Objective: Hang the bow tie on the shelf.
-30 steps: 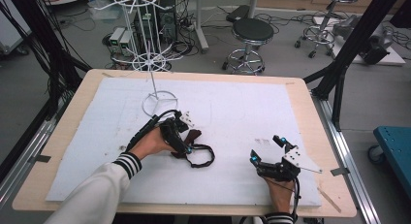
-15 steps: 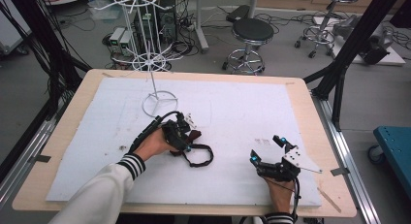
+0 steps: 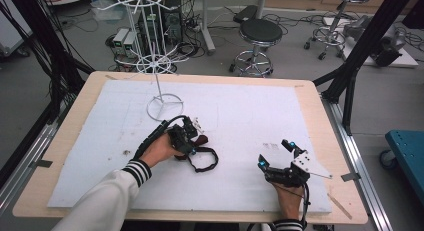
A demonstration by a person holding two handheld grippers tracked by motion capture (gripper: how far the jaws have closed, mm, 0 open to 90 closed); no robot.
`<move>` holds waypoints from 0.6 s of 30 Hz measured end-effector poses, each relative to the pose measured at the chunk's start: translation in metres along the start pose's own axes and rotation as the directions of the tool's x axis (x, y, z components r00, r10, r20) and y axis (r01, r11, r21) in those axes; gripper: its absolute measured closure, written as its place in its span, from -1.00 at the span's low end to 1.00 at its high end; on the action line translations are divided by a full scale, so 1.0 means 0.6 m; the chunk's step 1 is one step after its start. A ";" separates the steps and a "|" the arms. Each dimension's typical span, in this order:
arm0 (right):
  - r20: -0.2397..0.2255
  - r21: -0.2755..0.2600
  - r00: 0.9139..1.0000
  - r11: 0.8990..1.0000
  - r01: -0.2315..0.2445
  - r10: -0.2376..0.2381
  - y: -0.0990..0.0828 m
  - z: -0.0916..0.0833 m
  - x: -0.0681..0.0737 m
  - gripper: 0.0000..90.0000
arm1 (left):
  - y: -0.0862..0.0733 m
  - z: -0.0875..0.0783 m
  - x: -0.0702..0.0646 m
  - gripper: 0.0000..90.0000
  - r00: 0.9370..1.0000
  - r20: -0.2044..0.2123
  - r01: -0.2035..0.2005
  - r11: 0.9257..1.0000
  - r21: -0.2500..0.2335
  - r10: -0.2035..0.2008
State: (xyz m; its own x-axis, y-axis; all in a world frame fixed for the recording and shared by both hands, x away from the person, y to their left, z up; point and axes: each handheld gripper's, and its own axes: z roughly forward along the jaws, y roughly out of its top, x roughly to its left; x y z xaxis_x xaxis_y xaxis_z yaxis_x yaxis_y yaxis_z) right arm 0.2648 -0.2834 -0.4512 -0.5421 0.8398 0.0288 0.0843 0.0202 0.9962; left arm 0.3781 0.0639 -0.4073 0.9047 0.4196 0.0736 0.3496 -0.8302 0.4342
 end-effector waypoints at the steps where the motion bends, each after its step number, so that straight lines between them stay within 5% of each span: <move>1: 0.001 0.000 1.000 1.000 0.001 -0.001 0.000 0.000 0.000 -0.98 | -0.001 -0.002 0.000 0.59 1.000 0.004 0.007 1.000 -0.011 -0.007; 11: -0.001 0.003 1.000 1.000 -0.003 0.003 0.000 0.000 0.001 -0.98 | -0.007 -0.042 0.001 0.60 0.999 -0.006 0.032 0.993 -0.115 -0.033; 18: 0.000 0.001 1.000 1.000 0.002 -0.002 0.000 0.000 0.000 -0.98 | -0.023 -0.078 0.003 0.61 0.999 -0.009 0.041 0.975 -0.220 -0.044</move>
State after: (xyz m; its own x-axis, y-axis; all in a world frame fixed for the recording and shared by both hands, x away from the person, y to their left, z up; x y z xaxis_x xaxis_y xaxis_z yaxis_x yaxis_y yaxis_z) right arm 0.2646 -0.2831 -0.4512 -0.5423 0.8397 0.0272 0.0845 0.0223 0.9962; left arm 0.3633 0.0931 -0.3714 0.8863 0.4588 0.0625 0.3241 -0.7111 0.6240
